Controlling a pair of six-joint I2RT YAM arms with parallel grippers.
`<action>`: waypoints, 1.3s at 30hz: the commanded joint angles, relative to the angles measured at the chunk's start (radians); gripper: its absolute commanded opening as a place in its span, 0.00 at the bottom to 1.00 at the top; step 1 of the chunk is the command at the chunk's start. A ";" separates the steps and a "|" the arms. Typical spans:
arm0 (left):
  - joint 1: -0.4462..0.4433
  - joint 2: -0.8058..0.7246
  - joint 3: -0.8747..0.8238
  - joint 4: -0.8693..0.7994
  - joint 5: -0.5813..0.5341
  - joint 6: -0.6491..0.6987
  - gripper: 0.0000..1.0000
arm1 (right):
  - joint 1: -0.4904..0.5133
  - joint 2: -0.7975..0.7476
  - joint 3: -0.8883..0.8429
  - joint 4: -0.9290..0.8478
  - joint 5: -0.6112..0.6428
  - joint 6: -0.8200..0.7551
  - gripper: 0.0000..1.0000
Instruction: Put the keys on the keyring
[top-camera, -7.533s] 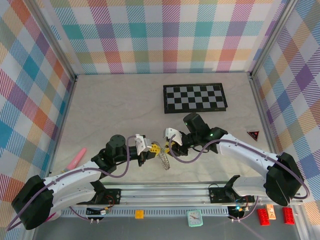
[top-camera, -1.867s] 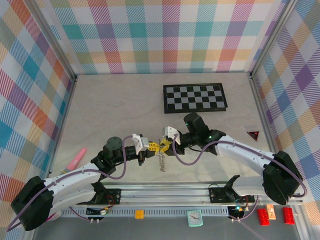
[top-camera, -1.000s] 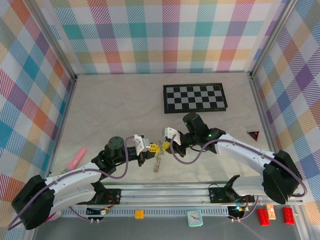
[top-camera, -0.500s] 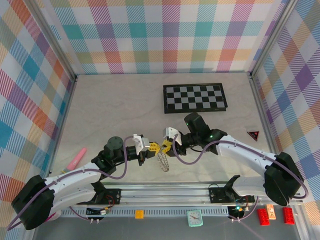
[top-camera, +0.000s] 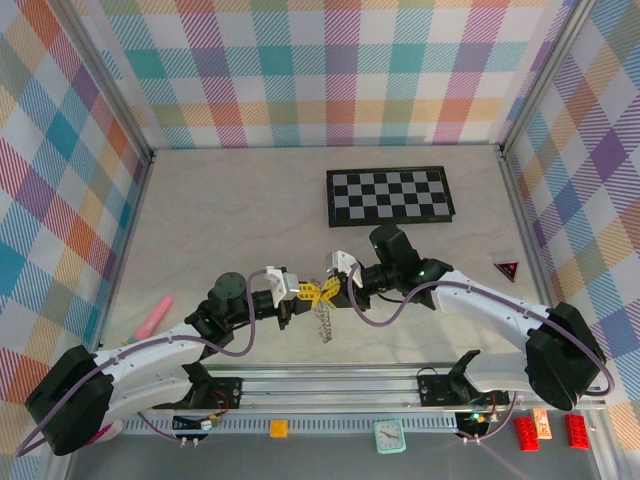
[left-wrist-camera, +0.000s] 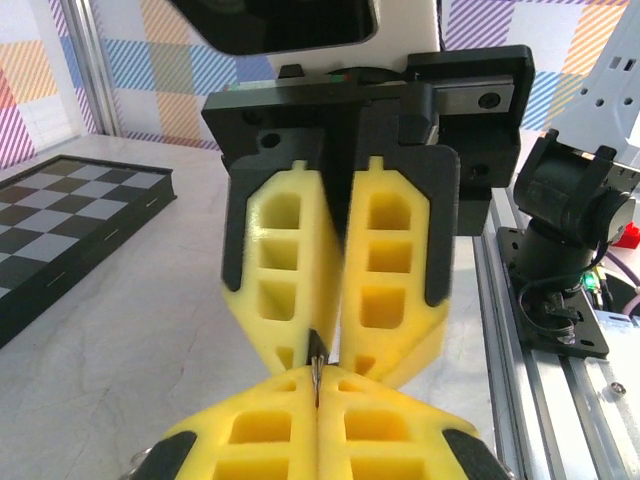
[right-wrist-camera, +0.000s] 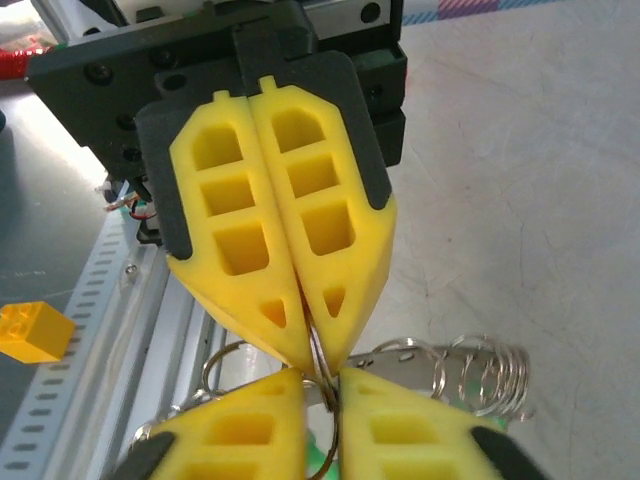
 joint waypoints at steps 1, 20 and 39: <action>-0.005 0.002 0.011 0.085 0.028 -0.020 0.00 | 0.001 0.012 -0.002 0.048 -0.034 0.002 0.01; -0.011 -0.026 0.181 -0.421 -0.029 0.153 0.28 | 0.069 0.066 0.290 -0.511 0.218 -0.324 0.00; -0.011 0.003 0.201 -0.446 0.003 0.172 0.08 | 0.117 0.073 0.339 -0.525 0.197 -0.349 0.00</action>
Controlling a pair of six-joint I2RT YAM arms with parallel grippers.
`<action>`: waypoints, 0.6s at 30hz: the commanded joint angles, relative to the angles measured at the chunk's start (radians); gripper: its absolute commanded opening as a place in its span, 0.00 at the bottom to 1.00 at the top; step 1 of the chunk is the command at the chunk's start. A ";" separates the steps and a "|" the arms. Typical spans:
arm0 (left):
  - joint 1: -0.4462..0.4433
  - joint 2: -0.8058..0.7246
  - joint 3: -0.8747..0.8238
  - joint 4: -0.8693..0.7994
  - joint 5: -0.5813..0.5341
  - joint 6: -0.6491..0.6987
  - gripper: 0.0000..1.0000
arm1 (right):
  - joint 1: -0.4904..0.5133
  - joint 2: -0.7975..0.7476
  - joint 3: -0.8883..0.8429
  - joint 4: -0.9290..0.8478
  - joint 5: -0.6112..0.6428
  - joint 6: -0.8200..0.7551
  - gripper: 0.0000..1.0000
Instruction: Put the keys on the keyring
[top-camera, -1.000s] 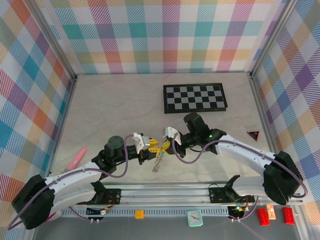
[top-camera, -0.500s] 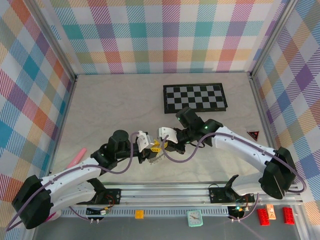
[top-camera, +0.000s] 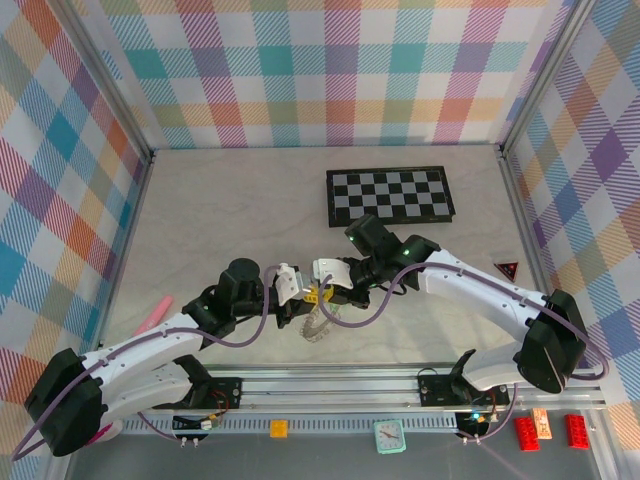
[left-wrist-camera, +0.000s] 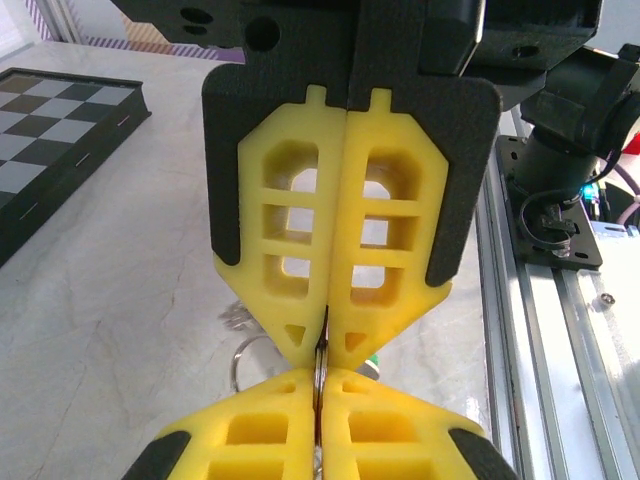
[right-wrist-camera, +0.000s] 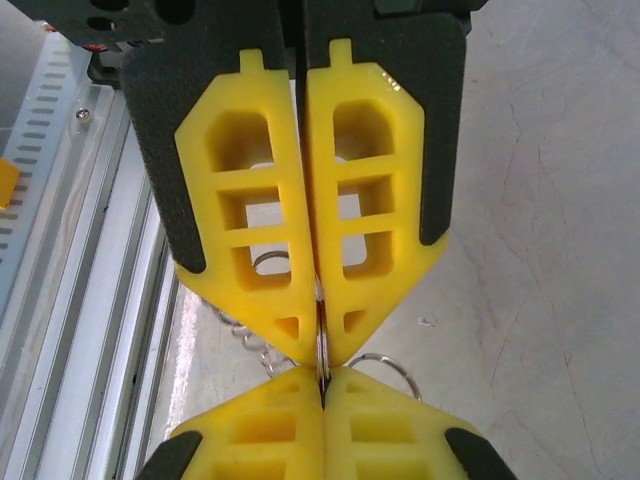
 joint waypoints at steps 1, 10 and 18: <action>-0.007 0.013 0.030 -0.002 0.007 0.009 0.08 | 0.015 -0.039 0.006 0.035 -0.094 -0.004 0.00; -0.007 -0.012 -0.002 0.048 0.006 0.008 0.00 | -0.023 -0.125 -0.122 0.190 -0.148 0.091 0.22; -0.006 -0.032 -0.066 0.173 0.021 -0.037 0.00 | -0.092 -0.143 -0.231 0.296 -0.184 0.171 0.28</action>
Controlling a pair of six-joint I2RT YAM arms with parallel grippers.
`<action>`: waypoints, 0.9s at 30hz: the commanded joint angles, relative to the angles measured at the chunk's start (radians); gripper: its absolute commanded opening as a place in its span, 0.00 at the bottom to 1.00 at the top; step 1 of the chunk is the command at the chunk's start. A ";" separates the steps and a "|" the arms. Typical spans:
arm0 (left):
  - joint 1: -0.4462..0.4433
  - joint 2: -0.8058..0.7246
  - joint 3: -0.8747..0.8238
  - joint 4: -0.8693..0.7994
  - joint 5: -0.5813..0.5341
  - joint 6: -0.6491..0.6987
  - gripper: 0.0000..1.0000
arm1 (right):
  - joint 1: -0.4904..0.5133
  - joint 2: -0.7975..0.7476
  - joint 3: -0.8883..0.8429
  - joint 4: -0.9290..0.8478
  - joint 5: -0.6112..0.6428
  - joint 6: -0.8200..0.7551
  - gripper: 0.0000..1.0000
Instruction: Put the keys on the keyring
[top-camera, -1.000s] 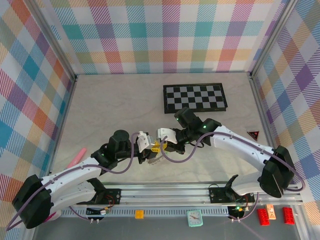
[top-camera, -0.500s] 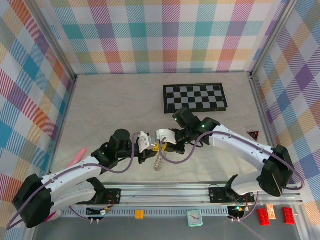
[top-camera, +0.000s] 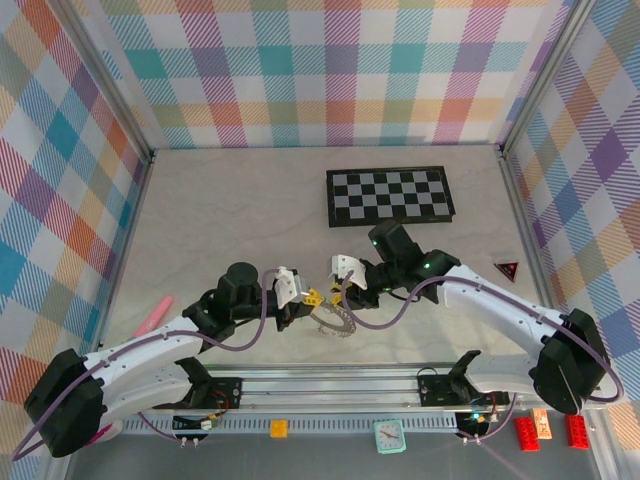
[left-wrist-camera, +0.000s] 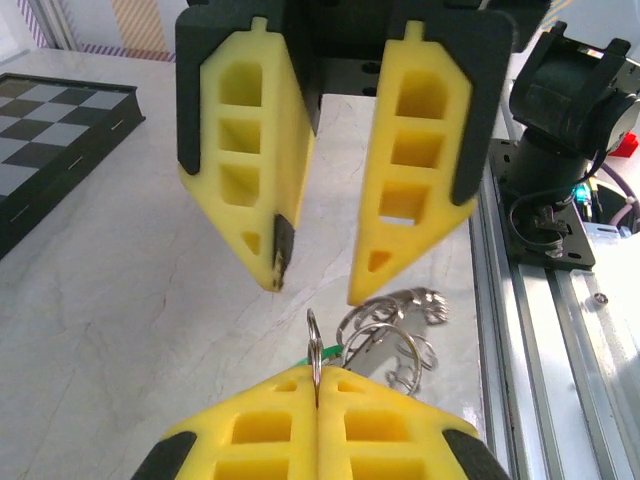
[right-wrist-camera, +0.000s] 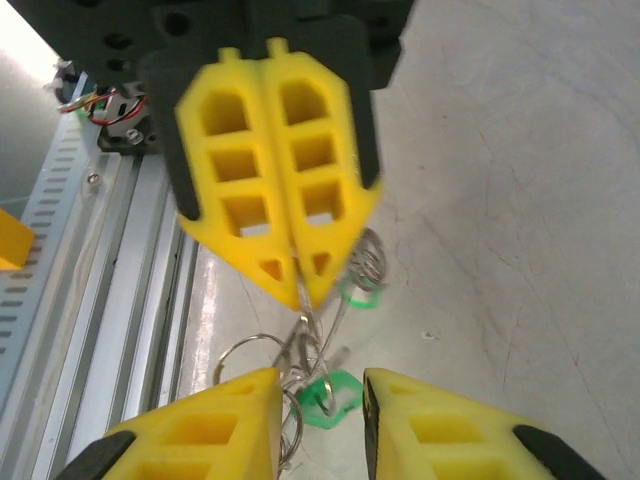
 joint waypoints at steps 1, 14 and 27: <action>-0.003 -0.022 -0.016 0.102 0.012 -0.018 0.00 | 0.000 -0.001 -0.016 0.069 -0.048 0.039 0.28; -0.003 -0.020 -0.020 0.118 0.014 -0.015 0.00 | 0.000 0.040 0.018 -0.003 -0.042 0.019 0.29; -0.003 -0.021 -0.035 0.184 0.016 -0.033 0.00 | 0.001 0.090 0.037 0.011 -0.076 0.029 0.08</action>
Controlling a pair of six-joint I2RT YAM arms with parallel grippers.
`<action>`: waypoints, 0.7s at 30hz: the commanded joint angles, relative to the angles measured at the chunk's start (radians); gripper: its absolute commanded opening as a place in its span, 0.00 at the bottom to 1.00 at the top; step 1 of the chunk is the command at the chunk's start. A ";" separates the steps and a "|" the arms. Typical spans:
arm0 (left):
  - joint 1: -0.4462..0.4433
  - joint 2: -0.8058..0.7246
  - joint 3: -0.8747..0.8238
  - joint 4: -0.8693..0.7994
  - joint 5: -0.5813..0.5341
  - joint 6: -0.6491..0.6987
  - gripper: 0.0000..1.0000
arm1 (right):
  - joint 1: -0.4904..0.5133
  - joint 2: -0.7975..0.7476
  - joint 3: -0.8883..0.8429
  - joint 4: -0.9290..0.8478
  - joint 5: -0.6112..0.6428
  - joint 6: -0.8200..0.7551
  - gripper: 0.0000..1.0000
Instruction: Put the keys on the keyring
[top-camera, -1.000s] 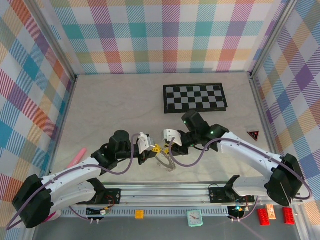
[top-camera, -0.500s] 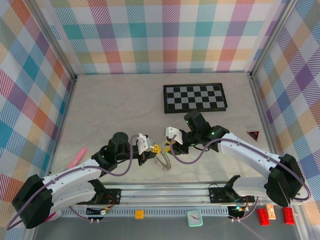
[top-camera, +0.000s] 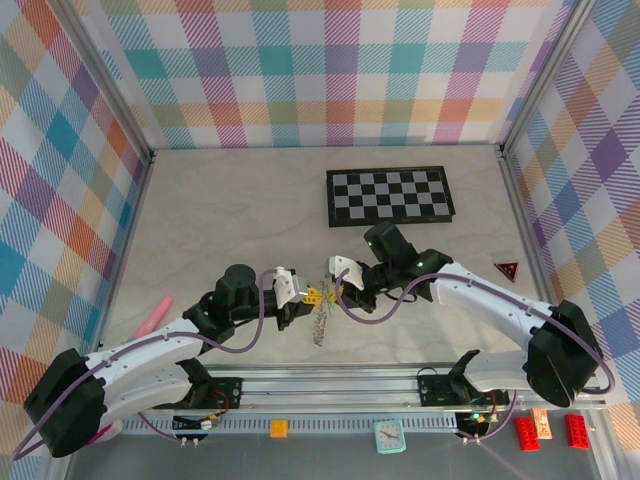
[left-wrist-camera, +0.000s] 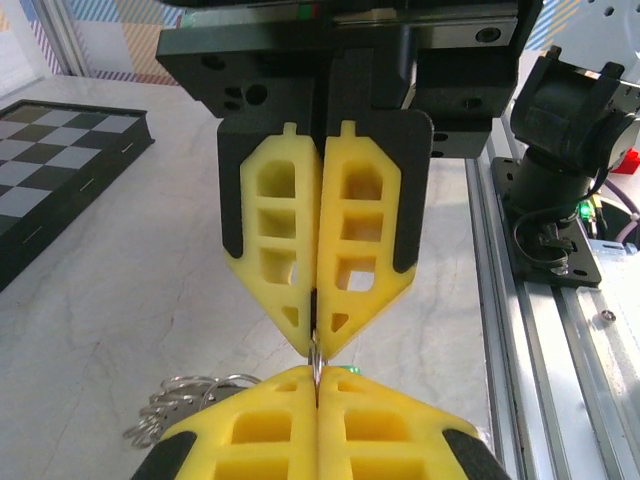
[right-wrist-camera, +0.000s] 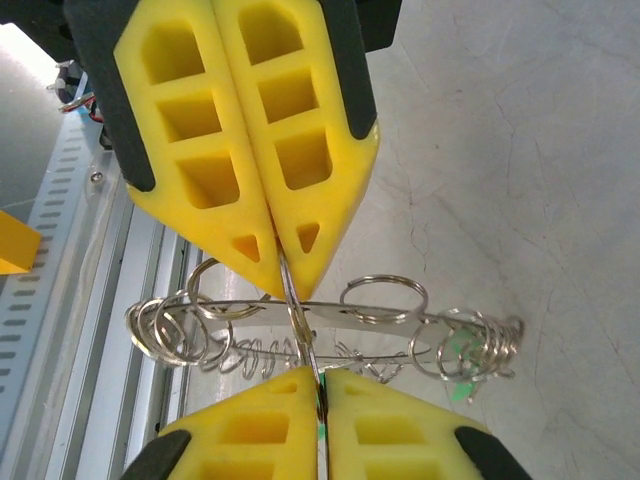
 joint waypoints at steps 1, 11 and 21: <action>-0.003 -0.019 -0.014 0.121 0.020 -0.023 0.00 | 0.002 0.045 0.042 0.009 -0.066 0.008 0.07; -0.004 -0.021 -0.031 0.158 0.006 -0.025 0.00 | 0.003 0.062 0.035 0.029 -0.082 0.026 0.18; -0.004 -0.025 -0.072 0.265 -0.012 -0.079 0.00 | 0.000 -0.015 -0.069 0.134 -0.053 0.102 0.34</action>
